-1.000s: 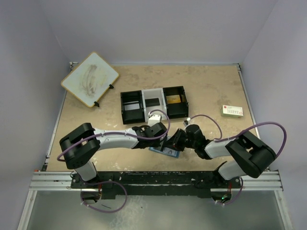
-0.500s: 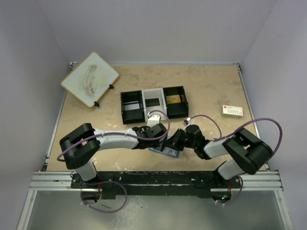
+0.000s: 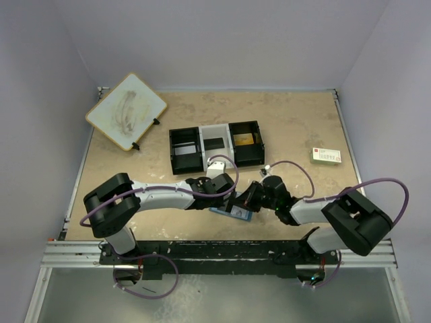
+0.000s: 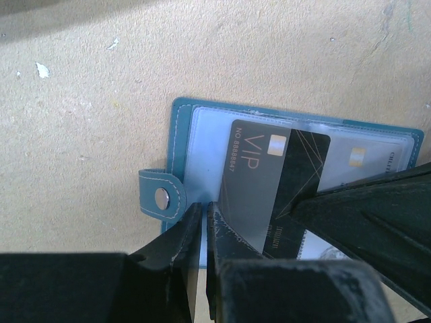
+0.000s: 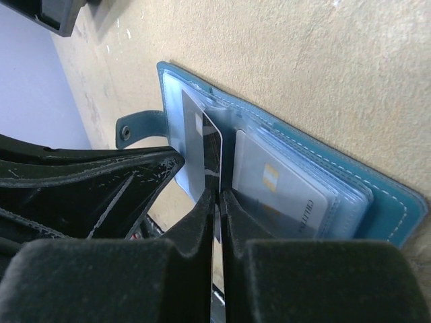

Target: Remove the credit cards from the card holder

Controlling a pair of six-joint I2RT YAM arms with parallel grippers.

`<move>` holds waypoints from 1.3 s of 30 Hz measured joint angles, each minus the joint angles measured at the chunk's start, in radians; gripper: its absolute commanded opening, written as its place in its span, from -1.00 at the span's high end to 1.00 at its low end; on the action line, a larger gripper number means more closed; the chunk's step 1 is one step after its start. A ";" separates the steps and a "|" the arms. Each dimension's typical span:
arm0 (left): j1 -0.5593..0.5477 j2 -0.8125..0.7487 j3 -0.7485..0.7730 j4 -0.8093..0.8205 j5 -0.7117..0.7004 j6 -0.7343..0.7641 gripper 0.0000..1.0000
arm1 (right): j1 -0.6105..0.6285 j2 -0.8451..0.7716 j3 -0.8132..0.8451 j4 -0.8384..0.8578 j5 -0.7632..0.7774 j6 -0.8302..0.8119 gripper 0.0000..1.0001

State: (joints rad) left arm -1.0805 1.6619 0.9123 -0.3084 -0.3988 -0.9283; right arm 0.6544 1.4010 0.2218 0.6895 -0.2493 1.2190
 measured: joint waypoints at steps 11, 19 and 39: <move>0.000 0.000 0.000 0.000 0.001 0.001 0.94 | 0.000 -0.050 -0.041 0.016 0.026 0.010 0.41; 0.000 0.000 0.000 -0.001 0.001 0.002 0.95 | 0.000 0.043 -0.053 0.162 0.032 0.043 0.40; -0.001 0.000 0.000 -0.004 0.001 0.001 0.97 | -0.001 0.190 -0.075 0.389 -0.007 0.055 1.00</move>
State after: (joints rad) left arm -1.0813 1.6619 0.9127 -0.3122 -0.3981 -0.9276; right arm 0.6537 1.5909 0.1471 1.0786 -0.2562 1.2739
